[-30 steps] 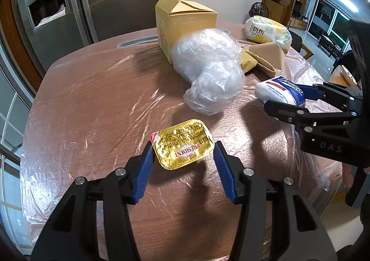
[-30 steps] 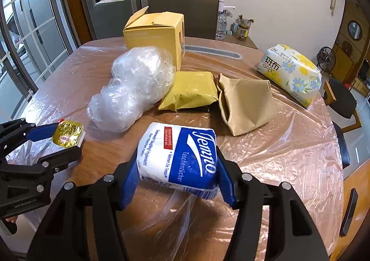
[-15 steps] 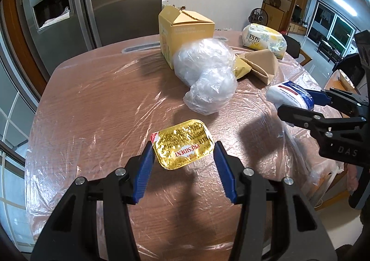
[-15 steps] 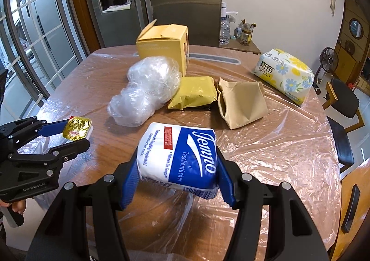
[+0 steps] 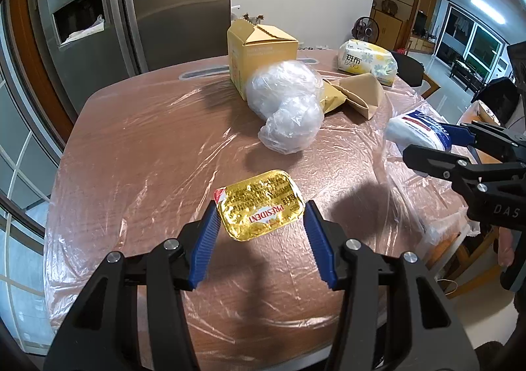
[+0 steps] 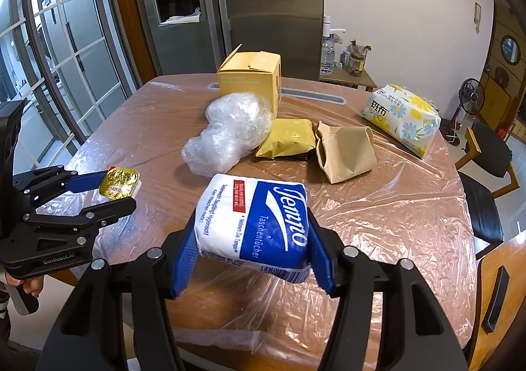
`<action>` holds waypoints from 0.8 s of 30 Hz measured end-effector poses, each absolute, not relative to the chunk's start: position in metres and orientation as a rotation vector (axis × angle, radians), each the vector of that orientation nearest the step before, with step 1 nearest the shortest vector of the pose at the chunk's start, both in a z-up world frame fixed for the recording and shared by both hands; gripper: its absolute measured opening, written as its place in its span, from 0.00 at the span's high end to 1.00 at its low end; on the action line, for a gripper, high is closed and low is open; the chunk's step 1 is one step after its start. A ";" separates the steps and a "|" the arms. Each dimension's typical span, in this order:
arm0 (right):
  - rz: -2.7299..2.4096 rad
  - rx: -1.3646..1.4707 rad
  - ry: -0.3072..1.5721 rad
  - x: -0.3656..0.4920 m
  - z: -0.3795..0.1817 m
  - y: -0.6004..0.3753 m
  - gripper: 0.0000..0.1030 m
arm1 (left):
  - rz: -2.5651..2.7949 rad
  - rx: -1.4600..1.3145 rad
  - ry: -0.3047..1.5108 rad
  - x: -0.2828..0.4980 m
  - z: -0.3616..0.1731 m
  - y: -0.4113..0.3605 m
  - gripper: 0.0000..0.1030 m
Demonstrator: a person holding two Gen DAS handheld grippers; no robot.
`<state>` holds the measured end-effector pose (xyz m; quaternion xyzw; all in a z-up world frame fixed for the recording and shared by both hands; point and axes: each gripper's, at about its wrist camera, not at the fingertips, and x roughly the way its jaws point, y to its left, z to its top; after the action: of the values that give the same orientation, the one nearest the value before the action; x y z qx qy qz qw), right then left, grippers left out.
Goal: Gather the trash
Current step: 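Carry the gold butter packet and Tempo tissue pack over the black bin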
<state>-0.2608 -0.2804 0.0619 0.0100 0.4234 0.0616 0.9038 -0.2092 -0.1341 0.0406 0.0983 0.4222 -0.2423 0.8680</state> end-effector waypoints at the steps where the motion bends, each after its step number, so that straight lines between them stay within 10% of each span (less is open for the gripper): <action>1: 0.129 0.020 0.874 -0.263 0.062 -0.280 0.44 | -0.507 0.205 0.883 -0.209 0.041 -0.134 0.48; 24: 0.215 0.068 0.888 -0.313 0.069 -0.284 0.44 | -0.536 0.219 0.869 -0.255 0.049 -0.120 0.48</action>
<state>-0.3131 -0.2836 0.0690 0.0330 0.4288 0.1035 0.8968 -0.2548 -0.1201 0.0486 0.1046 0.4150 -0.2559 0.8668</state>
